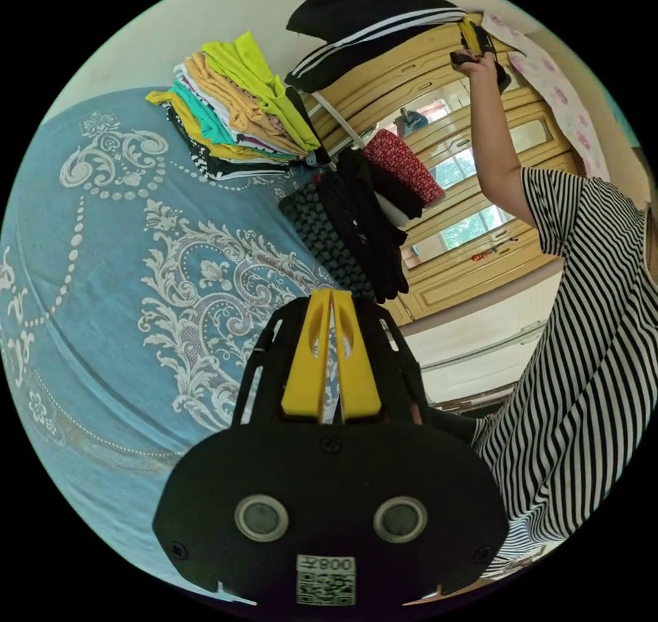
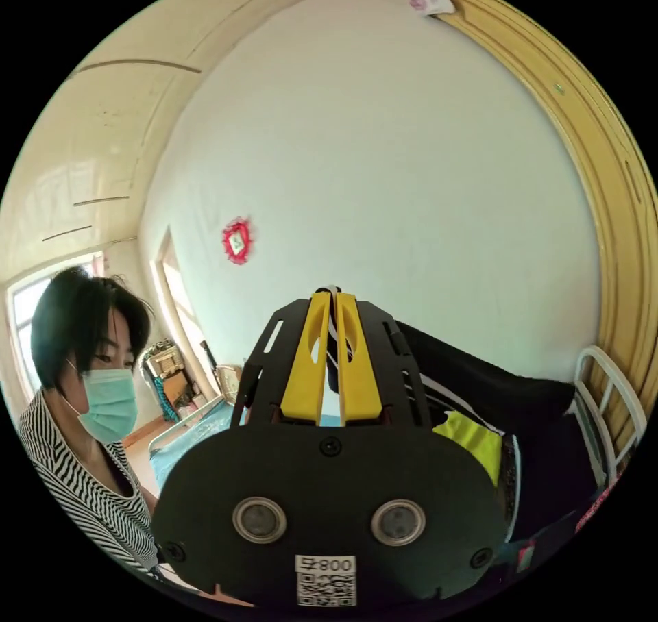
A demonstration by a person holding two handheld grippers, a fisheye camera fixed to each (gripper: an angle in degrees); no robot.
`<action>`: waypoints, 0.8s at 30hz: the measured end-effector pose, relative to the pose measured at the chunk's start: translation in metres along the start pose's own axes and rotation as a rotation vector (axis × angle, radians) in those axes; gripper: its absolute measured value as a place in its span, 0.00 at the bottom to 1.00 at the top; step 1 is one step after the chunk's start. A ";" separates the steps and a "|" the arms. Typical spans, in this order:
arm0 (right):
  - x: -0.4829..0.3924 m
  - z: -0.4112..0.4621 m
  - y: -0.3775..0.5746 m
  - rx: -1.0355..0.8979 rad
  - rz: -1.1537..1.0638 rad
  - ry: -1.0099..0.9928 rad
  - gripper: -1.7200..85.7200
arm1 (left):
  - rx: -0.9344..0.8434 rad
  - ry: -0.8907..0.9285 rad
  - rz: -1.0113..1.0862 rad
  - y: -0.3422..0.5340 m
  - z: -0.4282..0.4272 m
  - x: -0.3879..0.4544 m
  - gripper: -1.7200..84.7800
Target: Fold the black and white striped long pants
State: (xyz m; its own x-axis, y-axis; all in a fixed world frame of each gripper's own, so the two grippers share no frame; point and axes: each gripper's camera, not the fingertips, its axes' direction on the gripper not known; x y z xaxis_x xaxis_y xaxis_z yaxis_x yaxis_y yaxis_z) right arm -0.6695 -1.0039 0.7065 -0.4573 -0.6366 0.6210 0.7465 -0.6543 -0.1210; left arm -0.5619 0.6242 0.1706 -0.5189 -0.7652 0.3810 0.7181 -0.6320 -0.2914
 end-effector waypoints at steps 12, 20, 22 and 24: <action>-0.243 0.016 -0.062 -0.004 -0.177 -0.415 0.03 | 0.485 -0.240 0.162 0.253 -0.189 0.054 0.11; -0.379 0.040 -0.042 -0.202 0.017 -0.623 0.03 | 0.739 -0.637 0.036 0.543 -0.305 0.177 0.15; -0.410 0.045 -0.041 -0.251 0.036 -0.657 0.03 | 0.760 -0.708 0.020 0.596 -0.315 0.199 0.15; -0.443 0.048 -0.042 -0.286 0.024 -0.693 0.03 | 0.781 -0.741 0.001 0.641 -0.320 0.211 0.15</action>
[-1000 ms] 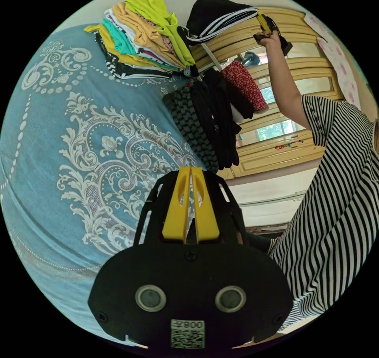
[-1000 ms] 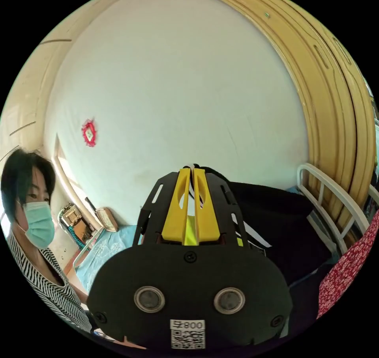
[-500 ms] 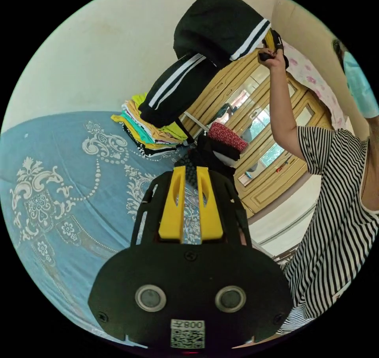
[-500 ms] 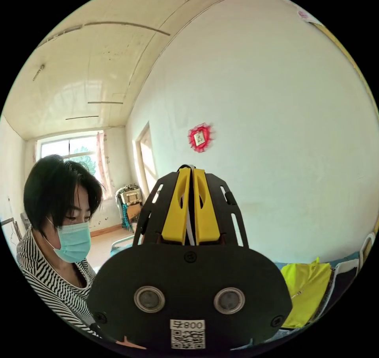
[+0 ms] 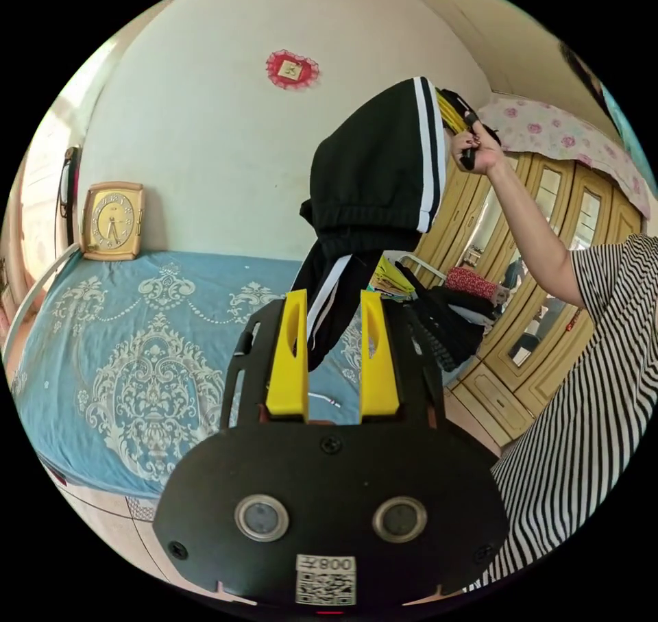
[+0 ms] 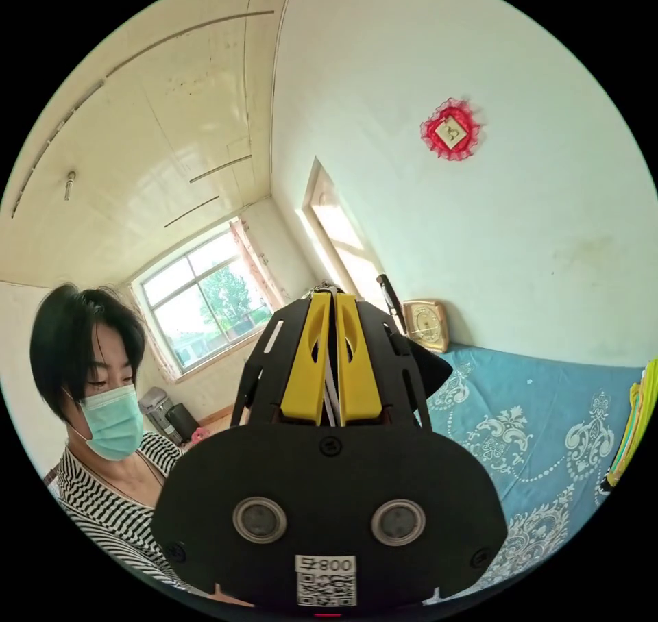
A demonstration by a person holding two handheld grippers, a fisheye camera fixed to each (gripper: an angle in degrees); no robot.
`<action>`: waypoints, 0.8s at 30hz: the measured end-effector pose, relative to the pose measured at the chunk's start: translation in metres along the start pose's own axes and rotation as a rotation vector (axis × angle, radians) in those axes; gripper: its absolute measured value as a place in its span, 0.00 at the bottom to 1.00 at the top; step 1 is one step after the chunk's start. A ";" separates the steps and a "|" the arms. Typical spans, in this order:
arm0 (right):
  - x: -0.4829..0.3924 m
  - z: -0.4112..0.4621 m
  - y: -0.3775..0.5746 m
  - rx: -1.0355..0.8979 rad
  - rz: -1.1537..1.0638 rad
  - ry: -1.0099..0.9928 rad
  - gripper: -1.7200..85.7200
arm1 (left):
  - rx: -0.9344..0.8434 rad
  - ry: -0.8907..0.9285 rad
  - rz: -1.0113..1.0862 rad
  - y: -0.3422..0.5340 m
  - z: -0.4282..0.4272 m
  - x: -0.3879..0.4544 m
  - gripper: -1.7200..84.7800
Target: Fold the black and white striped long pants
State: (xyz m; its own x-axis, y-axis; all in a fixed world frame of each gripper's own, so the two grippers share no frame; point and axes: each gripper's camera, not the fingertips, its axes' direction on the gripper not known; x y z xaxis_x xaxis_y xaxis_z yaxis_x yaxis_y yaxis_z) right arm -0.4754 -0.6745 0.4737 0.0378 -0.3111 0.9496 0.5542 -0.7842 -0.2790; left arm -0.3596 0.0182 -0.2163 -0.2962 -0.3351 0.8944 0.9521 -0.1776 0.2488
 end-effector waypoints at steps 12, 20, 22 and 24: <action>-0.128 0.068 -0.062 -0.065 -0.037 -0.009 0.03 | -0.207 0.097 -0.021 0.081 -0.030 -0.013 0.06; -0.143 0.055 -0.105 0.032 0.038 0.060 0.03 | -0.207 0.000 0.053 0.099 -0.102 -0.024 0.03; -0.140 0.048 -0.114 0.056 0.055 0.096 0.03 | -0.186 -0.057 0.065 0.096 -0.125 -0.032 0.03; -0.129 0.036 -0.118 0.086 0.097 0.137 0.03 | -0.163 -0.109 0.082 0.093 -0.146 -0.039 0.03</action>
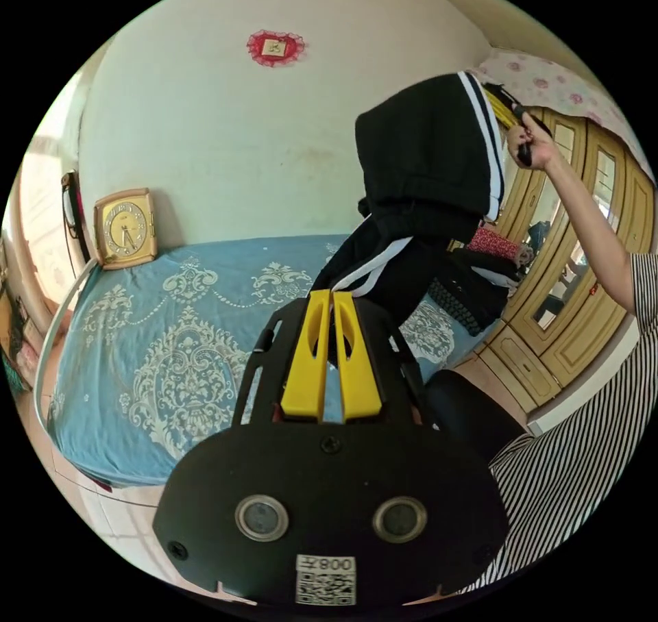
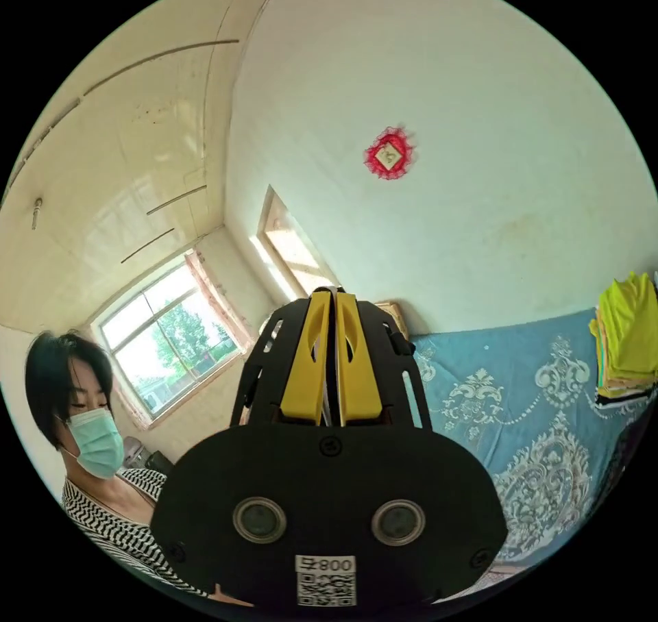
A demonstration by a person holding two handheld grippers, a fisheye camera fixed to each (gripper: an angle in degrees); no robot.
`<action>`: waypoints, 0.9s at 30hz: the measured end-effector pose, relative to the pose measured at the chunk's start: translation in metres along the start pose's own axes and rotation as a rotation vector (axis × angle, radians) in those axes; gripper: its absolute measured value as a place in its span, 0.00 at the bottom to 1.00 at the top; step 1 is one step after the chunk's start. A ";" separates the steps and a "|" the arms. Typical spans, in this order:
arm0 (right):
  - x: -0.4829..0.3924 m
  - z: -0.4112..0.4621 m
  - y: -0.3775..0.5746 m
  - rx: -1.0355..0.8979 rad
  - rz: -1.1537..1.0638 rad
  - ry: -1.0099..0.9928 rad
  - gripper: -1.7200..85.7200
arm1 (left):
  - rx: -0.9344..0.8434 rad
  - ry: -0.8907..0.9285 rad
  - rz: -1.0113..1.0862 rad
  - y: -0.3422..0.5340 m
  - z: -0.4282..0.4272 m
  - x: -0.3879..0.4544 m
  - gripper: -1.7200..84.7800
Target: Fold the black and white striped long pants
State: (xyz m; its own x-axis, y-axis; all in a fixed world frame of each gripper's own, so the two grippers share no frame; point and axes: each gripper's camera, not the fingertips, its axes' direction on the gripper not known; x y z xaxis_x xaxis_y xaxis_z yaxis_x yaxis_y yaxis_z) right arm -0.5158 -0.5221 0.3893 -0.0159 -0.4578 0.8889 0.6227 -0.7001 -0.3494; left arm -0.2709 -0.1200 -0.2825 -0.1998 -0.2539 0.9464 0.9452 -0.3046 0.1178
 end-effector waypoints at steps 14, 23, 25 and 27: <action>0.150 -0.093 0.241 -0.167 0.976 0.490 0.03 | -0.440 0.093 0.210 0.099 0.060 0.041 0.03; 0.080 0.177 0.104 -0.781 0.299 0.303 0.08 | -0.551 0.204 0.123 0.129 0.068 0.029 0.03; 0.070 0.242 0.090 -0.915 0.173 0.291 0.09 | -0.569 0.224 0.086 0.136 0.071 0.025 0.03; 0.065 0.301 0.085 -1.054 0.087 0.292 0.09 | -0.589 0.238 0.061 0.143 0.074 0.022 0.03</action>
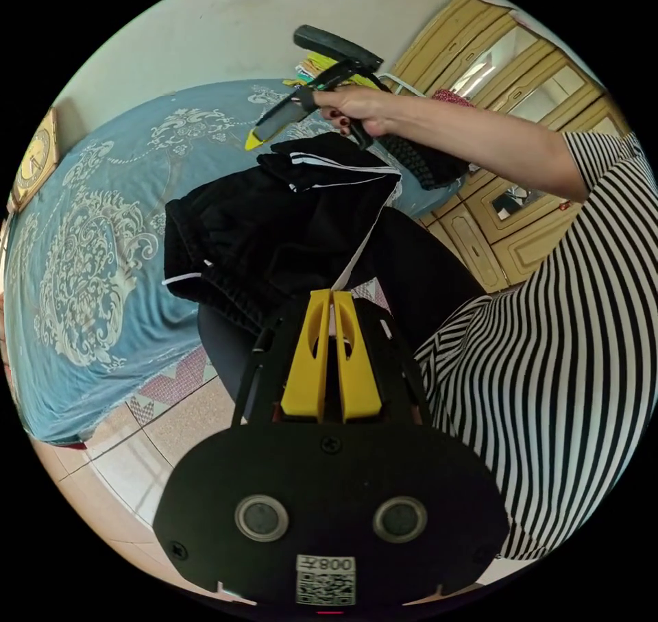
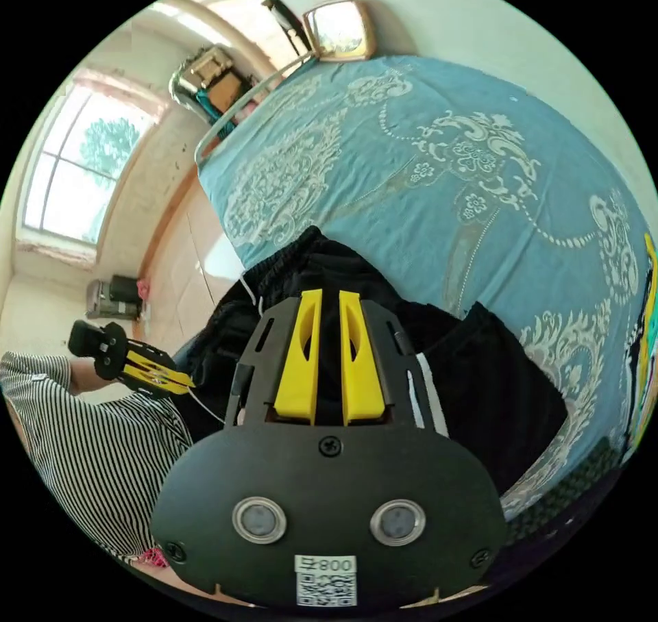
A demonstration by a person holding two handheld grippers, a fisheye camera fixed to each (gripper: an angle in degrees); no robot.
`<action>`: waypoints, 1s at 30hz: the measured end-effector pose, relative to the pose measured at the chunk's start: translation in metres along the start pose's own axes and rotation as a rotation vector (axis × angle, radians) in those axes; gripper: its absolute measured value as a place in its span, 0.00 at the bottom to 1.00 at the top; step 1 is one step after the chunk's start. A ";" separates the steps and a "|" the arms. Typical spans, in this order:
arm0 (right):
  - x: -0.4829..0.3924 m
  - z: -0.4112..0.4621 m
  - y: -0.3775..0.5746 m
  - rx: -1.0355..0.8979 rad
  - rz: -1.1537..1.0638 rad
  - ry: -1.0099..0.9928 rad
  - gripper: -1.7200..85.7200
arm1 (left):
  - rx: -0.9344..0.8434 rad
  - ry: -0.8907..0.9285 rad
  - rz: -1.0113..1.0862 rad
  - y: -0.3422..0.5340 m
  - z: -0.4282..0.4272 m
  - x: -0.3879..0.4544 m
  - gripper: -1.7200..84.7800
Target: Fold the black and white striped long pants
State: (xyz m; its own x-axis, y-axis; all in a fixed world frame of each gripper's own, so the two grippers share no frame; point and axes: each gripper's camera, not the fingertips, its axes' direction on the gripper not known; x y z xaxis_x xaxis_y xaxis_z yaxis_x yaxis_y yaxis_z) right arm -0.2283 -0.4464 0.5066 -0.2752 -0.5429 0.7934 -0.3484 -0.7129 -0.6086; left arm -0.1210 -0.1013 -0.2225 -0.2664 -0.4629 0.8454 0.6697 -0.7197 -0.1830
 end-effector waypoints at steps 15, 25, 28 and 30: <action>-0.103 0.064 -0.126 -0.433 -0.302 0.349 0.07 | -0.076 0.152 -0.079 0.012 0.028 -0.036 0.03; -0.146 -0.085 -0.112 -0.083 -0.174 0.291 0.03 | 0.045 -0.004 0.055 0.016 -0.039 -0.015 0.03; -0.166 -0.171 -0.098 0.149 -0.145 0.352 0.03 | 0.109 -0.102 0.128 0.016 -0.072 -0.007 0.03; -0.181 -0.223 -0.084 0.307 -0.127 0.375 0.03 | 0.148 -0.160 0.165 0.018 -0.090 -0.004 0.03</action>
State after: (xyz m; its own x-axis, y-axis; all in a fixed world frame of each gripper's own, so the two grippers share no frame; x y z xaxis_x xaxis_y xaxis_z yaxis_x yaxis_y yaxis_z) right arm -0.3491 -0.1893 0.4127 -0.5704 -0.2868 0.7697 -0.1353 -0.8914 -0.4325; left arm -0.1707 -0.1588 -0.2739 -0.0398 -0.4717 0.8809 0.7920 -0.5524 -0.2599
